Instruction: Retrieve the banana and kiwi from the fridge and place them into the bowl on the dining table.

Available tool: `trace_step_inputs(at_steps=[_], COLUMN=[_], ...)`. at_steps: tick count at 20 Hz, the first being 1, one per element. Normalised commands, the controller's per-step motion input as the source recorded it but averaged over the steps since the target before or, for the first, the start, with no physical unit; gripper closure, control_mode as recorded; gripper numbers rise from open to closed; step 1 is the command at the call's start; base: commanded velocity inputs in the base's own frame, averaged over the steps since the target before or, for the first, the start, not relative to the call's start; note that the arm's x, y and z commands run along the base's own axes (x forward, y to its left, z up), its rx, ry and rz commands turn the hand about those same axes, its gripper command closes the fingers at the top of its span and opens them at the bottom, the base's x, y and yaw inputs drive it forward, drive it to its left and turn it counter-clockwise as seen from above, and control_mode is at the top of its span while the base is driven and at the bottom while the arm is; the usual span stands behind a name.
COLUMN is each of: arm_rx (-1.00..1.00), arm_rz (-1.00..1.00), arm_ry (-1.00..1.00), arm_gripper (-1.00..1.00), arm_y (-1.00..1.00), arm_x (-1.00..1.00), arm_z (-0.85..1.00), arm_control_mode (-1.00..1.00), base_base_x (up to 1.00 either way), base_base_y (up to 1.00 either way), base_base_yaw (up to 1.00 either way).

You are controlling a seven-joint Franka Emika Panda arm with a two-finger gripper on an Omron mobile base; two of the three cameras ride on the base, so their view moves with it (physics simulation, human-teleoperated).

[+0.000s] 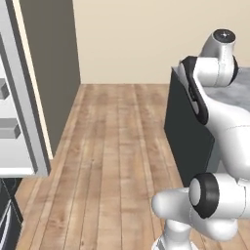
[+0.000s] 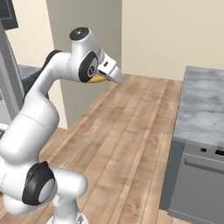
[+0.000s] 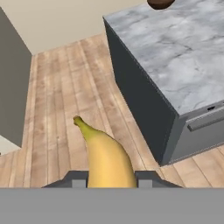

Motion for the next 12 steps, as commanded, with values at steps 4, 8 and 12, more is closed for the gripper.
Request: trace_step_inputs(at_steps=[4,8,12], arm_rx=[0.0,0.0,0.0], arm_rz=[0.0,0.0,0.0], arm_ry=[0.0,0.0,0.0], arm_gripper=[1.0,1.0,1.0], arm_y=[0.0,0.0,0.0], arm_x=[0.0,0.0,0.0], arm_z=[0.0,0.0,0.0], arm_control_mode=[1.0,1.0,1.0], base_base_x=[0.9,1.0,1.0], base_base_y=[-0.05,0.01,0.02], base_base_yaw=[0.0,0.0,0.0])
